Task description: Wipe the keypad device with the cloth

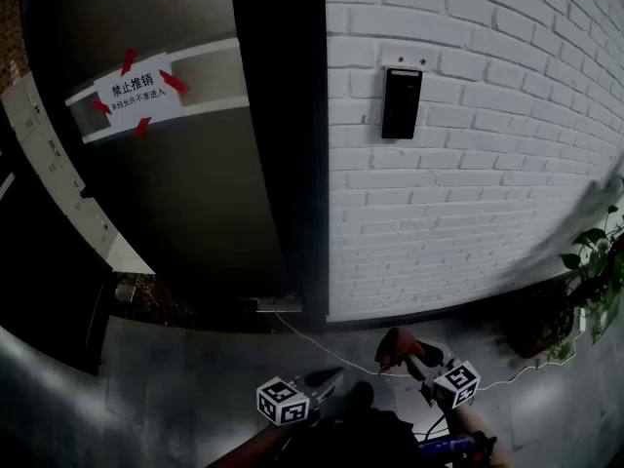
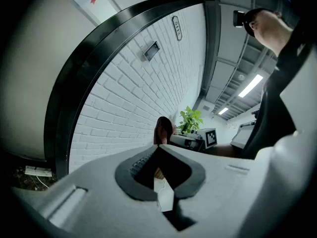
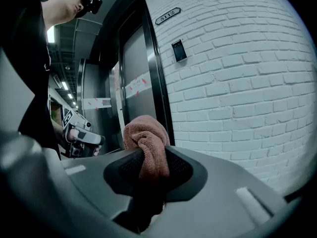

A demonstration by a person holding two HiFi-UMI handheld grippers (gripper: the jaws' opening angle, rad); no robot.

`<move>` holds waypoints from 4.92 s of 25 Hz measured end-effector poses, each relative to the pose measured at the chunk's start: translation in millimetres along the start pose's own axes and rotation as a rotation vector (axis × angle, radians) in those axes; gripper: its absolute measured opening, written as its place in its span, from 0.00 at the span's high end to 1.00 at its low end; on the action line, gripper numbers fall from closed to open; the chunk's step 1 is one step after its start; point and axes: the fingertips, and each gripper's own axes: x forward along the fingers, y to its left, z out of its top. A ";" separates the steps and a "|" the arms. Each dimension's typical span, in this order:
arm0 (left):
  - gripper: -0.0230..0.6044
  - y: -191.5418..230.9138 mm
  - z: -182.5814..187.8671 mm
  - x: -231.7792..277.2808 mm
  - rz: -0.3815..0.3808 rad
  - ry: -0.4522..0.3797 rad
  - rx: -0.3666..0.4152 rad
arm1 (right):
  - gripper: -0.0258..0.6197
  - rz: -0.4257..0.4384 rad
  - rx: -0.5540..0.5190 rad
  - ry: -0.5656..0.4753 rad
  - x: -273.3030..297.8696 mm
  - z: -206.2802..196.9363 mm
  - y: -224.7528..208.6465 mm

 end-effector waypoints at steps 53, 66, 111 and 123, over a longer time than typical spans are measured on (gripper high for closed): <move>0.96 118.6 158.1 104.0 -0.008 -0.077 0.050 | 0.84 -0.486 -1.289 -0.364 130.6 587.7 -91.9; 0.96 124.0 156.4 109.0 -0.019 -0.053 0.039 | 0.84 -0.349 -1.970 -0.109 199.0 446.0 -62.9; 0.96 119.6 149.9 124.7 -0.055 -0.018 0.052 | 0.84 -0.292 -2.021 -0.005 174.2 398.9 -108.1; 0.96 111.5 147.9 123.3 -0.053 -0.025 0.040 | 0.82 -0.585 -1.632 -0.334 118.3 545.0 -114.0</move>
